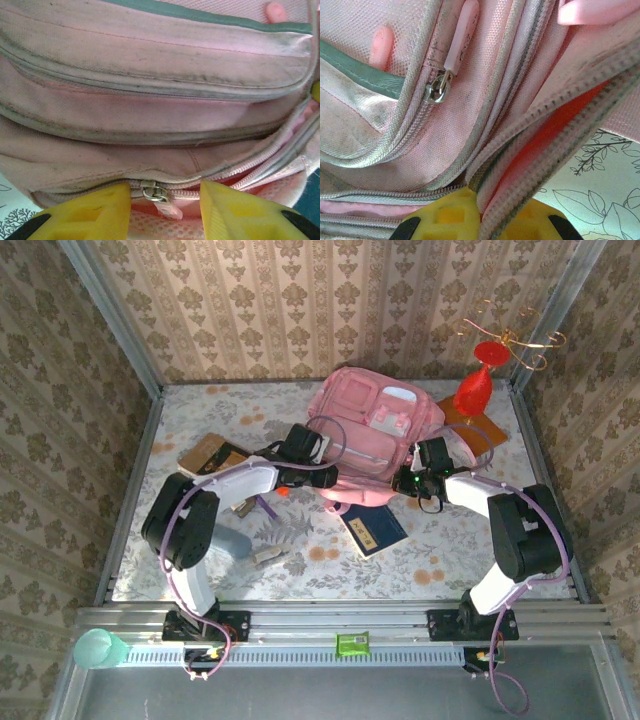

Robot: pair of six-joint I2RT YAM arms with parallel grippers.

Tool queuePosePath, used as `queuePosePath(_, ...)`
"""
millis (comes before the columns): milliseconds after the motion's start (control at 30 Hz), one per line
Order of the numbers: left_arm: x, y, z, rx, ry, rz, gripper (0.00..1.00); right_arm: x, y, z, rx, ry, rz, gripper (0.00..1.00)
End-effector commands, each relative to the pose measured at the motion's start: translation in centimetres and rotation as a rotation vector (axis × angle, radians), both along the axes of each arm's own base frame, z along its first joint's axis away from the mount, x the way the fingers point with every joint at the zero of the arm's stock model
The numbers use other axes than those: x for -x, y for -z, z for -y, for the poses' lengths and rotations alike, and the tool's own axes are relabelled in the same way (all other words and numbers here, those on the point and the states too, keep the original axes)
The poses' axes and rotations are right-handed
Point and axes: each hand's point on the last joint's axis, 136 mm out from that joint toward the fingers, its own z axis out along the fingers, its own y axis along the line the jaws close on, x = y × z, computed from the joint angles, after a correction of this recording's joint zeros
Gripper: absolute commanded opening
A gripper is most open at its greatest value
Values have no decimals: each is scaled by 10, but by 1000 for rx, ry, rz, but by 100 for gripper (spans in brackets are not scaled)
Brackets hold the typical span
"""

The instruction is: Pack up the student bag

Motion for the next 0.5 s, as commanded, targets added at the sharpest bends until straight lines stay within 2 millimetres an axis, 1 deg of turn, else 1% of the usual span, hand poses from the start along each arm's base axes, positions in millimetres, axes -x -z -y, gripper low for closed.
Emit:
queuePosePath(0, 2, 14, -3, -61, -23, -35, 40, -9, -3, -2, -3, -11, 29, 0)
queuePosePath(200, 4, 33, 0, -99, -19, -66, 40, -9, 1, -3, -9, -13, 22, 0)
queuePosePath(333, 8, 41, 1, -106, -7, -88, 35, -8, 3, -2, -5, -9, 19, 0)
queuePosePath(467, 15, 48, 1, -112, 7, -135, 34, -7, 5, -1, -1, -5, 16, 0)
